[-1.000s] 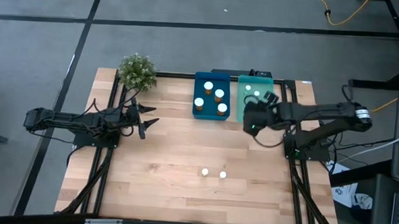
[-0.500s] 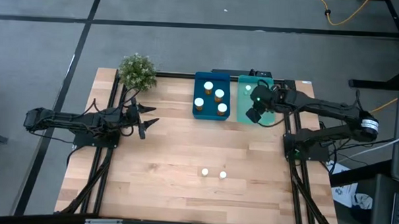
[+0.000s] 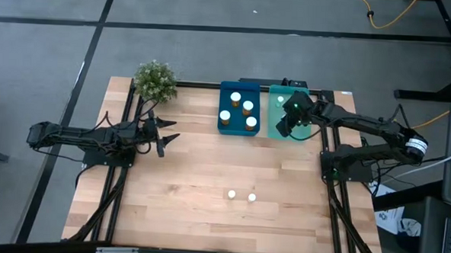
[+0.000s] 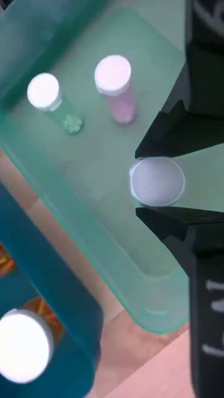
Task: Pick and place medicine bottles into bin by pill shape (circle, oval)
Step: Put the small green medicine bottle into the green bin, then put the small yellow medicine bottle into the green bin
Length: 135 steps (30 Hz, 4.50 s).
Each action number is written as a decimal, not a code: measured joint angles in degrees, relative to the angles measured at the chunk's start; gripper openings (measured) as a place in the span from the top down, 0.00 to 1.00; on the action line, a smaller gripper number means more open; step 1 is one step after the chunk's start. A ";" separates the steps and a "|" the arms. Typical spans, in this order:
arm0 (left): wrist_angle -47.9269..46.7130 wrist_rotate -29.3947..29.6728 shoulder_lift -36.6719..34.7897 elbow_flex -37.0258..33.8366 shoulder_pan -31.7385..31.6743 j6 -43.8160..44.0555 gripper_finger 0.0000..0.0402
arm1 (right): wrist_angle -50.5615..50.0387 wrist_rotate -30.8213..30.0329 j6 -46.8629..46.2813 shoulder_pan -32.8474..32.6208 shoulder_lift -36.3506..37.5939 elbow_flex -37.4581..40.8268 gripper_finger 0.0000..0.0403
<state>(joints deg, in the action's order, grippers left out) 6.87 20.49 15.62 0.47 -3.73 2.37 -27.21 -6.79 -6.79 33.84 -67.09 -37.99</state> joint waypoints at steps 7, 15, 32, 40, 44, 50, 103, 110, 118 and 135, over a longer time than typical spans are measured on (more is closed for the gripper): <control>-0.01 0.00 0.00 0.00 -0.01 0.00 0.42 | -0.14 -0.02 0.58 0.57 0.00 0.05 0.71; 0.00 0.00 0.00 0.00 0.00 -0.01 0.42 | -2.20 0.86 2.69 0.55 0.00 0.08 0.71; -0.02 -0.02 0.00 0.00 -0.01 0.00 0.42 | 4.16 -0.17 4.20 0.55 -7.30 0.12 0.71; -0.02 -0.02 0.00 0.00 -0.02 0.00 0.42 | 4.09 -0.06 3.92 0.55 -7.32 0.12 0.66; -0.02 0.00 0.00 0.00 -0.02 0.00 0.42 | 4.09 -0.04 2.80 0.55 -7.32 0.12 0.60; 0.00 -0.02 0.00 0.00 -0.02 -0.01 0.42 | 4.07 -0.05 2.78 0.55 -7.32 0.12 0.57; 0.00 0.00 0.00 0.01 -0.01 -0.01 0.42 | -2.73 18.84 -6.03 -41.49 -7.57 -13.50 0.56; -0.01 0.00 0.00 0.00 -0.01 0.00 0.42 | -2.94 12.57 -4.44 -50.92 -12.15 -13.50 0.56; -0.02 0.00 0.00 0.00 -0.02 0.00 0.42 | -1.93 11.92 -5.03 -55.85 -21.02 -13.48 0.56; -0.04 0.00 0.00 0.00 0.00 0.00 0.42 | 10.29 11.74 4.05 -56.01 -28.87 -13.45 0.56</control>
<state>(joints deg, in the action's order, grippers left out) 6.83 20.49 15.62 0.47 -3.73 2.37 -16.91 4.95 -2.74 -22.17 -95.96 -51.44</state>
